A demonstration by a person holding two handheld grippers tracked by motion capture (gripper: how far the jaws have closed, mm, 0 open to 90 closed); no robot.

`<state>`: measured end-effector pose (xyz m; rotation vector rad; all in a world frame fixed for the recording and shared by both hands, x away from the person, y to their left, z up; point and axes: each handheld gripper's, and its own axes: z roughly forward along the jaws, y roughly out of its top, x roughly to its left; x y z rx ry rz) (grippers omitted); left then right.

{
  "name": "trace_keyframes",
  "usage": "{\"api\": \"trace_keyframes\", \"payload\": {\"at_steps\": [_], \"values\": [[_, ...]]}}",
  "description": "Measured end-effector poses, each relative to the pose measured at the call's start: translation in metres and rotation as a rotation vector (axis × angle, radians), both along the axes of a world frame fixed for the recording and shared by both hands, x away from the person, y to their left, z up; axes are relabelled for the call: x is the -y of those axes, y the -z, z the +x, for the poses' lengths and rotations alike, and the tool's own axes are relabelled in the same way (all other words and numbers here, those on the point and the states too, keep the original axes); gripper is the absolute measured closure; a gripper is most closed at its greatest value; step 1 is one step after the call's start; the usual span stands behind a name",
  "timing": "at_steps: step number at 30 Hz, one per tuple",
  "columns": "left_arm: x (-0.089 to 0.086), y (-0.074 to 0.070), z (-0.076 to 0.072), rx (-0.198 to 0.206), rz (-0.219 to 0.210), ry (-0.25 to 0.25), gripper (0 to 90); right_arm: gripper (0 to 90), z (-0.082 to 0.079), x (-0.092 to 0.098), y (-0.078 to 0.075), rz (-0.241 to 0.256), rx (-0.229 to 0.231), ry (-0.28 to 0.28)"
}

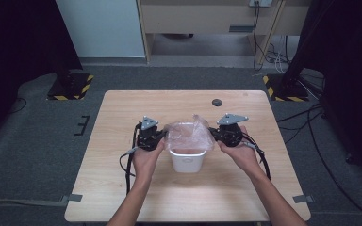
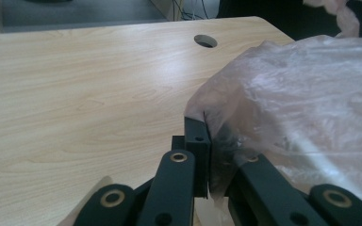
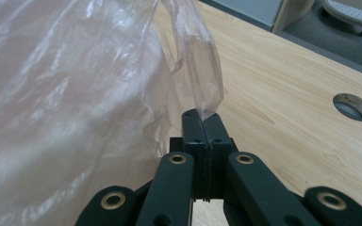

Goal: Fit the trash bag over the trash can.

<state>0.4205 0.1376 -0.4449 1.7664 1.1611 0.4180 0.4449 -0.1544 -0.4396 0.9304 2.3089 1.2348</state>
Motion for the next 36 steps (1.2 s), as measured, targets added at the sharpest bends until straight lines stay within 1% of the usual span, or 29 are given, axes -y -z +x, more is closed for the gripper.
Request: {"api": "trace_keyframes", "payload": {"at_steps": [1,3,6,8,9,10,12,13,14,15,17,20,21,23,24,29,31,33,36], "values": [[-0.001,0.002,0.0,-0.008,-0.006,-0.001,88.9,90.0,0.0,0.0,0.001,-0.007,-0.004,0.002],[-0.002,0.004,0.0,-0.011,-0.014,-0.003,88.5,90.0,0.002,0.001,0.004,-0.012,-0.01,0.004],[-0.003,0.004,-0.002,-0.014,-0.009,0.002,87.2,90.0,0.002,0.002,0.008,-0.007,-0.025,0.008],[-0.004,0.002,-0.004,-0.002,-0.005,-0.001,83.3,90.0,0.002,0.003,0.009,0.004,-0.028,0.008],[-0.004,0.0,-0.005,0.015,-0.003,-0.004,80.9,87.2,0.001,0.004,0.009,0.018,-0.03,0.011],[-0.004,-0.001,-0.006,0.024,-0.002,-0.008,77.5,80.8,0.001,0.006,0.007,0.038,-0.023,0.023],[-0.005,-0.005,-0.009,0.048,0.005,-0.019,73.2,74.4,-0.001,0.008,0.003,0.061,-0.003,0.033],[-0.006,-0.007,-0.01,0.056,0.005,-0.021,72.0,69.0,-0.001,0.009,0.001,0.068,0.007,0.04],[-0.007,-0.009,-0.011,0.065,0.003,-0.022,71.8,67.0,-0.001,0.01,-0.001,0.084,0.008,0.053],[-0.007,-0.01,-0.013,0.07,0.002,-0.022,71.6,66.5,-0.001,0.011,-0.004,0.087,0.016,0.055],[-0.009,-0.013,-0.015,0.081,0.001,-0.019,71.6,62.2,-0.002,0.013,-0.007,0.101,0.021,0.055],[-0.011,-0.015,-0.016,0.076,-0.005,-0.01,73.5,56.2,-0.003,0.016,-0.01,0.116,0.024,0.042],[-0.011,-0.015,-0.016,0.076,-0.005,-0.01,73.8,54.2,-0.004,0.018,-0.011,0.108,0.027,0.043],[-0.012,-0.018,-0.018,0.083,-0.009,-0.01,73.8,48.9,-0.007,0.021,-0.013,0.113,0.026,0.038],[-0.013,-0.018,-0.019,0.085,-0.007,-0.009,74.2,46.4,-0.007,0.023,-0.014,0.107,0.031,0.038],[-0.015,-0.021,-0.022,0.083,0.003,0.001,76.2,38.4,-0.011,0.035,-0.018,0.13,0.053,0.025],[-0.015,-0.02,-0.023,0.079,0.01,0.002,77.1,36.2,-0.011,0.038,-0.018,0.148,0.059,0.02],[-0.015,-0.02,-0.023,0.077,0.008,0.001,77.6,34.4,-0.01,0.038,-0.018,0.147,0.059,0.027],[-0.017,-0.021,-0.024,0.086,0.002,-0.003,76.7,32.4,-0.01,0.036,-0.018,0.141,0.078,0.044]]}}
